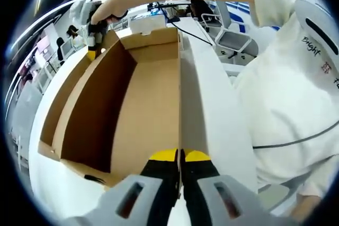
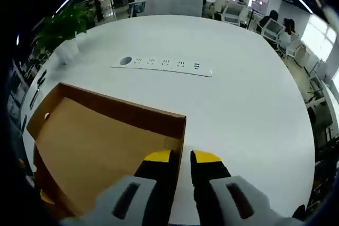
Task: Operate the shoe box by opening the lid, removing the specified soft item, and placing it in the target area until the item is outside and the box remains undamaged.
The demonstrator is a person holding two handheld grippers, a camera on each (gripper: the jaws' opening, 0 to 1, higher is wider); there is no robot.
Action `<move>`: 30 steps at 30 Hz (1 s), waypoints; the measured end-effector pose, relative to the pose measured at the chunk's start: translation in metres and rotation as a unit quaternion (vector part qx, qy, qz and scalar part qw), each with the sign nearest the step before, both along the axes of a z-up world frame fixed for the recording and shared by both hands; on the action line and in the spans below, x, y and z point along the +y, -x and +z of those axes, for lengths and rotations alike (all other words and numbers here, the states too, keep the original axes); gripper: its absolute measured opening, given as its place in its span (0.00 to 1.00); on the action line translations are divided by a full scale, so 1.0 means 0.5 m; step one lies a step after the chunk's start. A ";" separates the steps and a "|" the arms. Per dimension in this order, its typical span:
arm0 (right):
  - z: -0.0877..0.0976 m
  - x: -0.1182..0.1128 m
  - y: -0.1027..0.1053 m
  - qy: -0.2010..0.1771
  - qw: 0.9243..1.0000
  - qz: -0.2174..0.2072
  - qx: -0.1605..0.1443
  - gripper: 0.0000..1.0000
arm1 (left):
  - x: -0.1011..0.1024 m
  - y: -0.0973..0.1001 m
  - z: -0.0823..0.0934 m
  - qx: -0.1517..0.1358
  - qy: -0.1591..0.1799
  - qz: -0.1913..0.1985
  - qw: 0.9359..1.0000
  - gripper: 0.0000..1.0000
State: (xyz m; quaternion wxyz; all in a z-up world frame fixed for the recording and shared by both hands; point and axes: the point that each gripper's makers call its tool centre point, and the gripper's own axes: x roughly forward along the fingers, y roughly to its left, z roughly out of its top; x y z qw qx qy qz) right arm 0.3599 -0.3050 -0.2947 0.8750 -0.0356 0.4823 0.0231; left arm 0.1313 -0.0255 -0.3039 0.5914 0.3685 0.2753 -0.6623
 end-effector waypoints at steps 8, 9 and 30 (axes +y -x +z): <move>0.010 0.004 -0.014 0.017 1.000 0.006 -0.019 0.03 | 0.000 0.000 0.001 0.001 0.002 0.000 1.000 0.01; 0.011 0.014 -0.010 0.013 1.000 0.004 -0.017 0.03 | -0.001 -0.001 0.001 0.002 0.001 0.004 1.000 0.01; 0.073 0.014 -0.026 0.031 0.989 0.041 -0.136 0.03 | -0.003 -0.001 0.000 0.005 -0.004 0.018 1.000 0.01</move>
